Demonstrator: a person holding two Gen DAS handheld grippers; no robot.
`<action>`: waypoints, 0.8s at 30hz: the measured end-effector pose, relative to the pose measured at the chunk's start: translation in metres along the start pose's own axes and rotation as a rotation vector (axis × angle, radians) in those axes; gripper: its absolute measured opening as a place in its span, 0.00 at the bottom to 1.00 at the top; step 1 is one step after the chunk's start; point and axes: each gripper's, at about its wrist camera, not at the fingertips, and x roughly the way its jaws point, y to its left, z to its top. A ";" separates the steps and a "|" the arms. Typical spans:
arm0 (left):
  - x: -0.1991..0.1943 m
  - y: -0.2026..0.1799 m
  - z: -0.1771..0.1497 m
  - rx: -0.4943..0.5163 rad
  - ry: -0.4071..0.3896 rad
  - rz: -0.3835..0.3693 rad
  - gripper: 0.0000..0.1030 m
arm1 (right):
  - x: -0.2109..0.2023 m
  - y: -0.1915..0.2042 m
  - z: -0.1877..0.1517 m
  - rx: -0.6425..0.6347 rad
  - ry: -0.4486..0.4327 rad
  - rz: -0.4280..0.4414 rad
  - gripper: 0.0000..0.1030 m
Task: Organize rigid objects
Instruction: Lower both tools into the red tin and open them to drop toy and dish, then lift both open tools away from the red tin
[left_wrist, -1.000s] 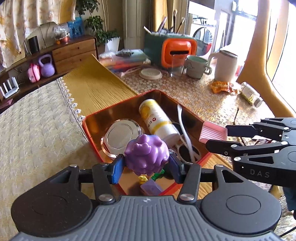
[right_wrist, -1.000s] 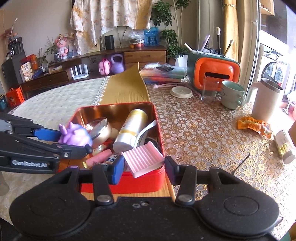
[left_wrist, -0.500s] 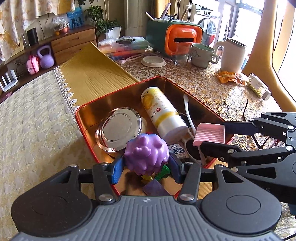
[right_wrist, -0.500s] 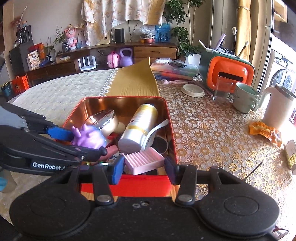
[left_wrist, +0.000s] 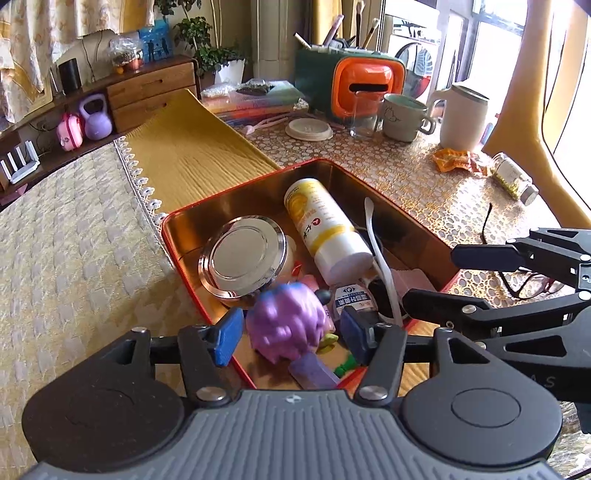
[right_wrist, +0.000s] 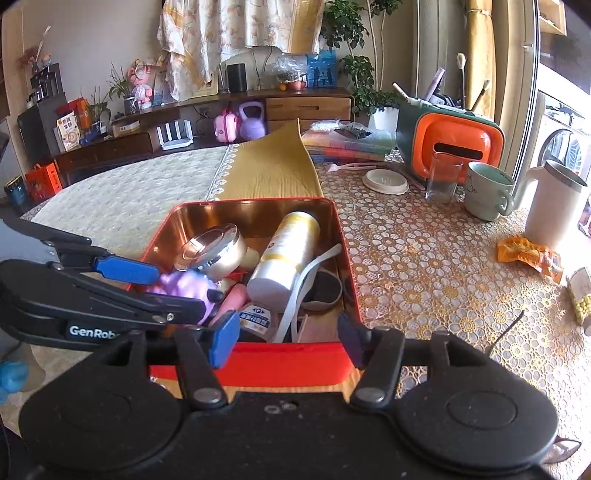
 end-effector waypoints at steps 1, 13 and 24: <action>-0.003 0.000 -0.001 -0.001 -0.006 0.000 0.59 | -0.002 0.001 0.000 0.001 -0.002 0.000 0.57; -0.056 0.001 -0.012 -0.024 -0.104 0.014 0.72 | -0.044 0.008 0.004 0.027 -0.058 0.042 0.61; -0.104 -0.009 -0.031 -0.019 -0.186 0.034 0.79 | -0.085 0.020 -0.005 0.040 -0.125 0.080 0.75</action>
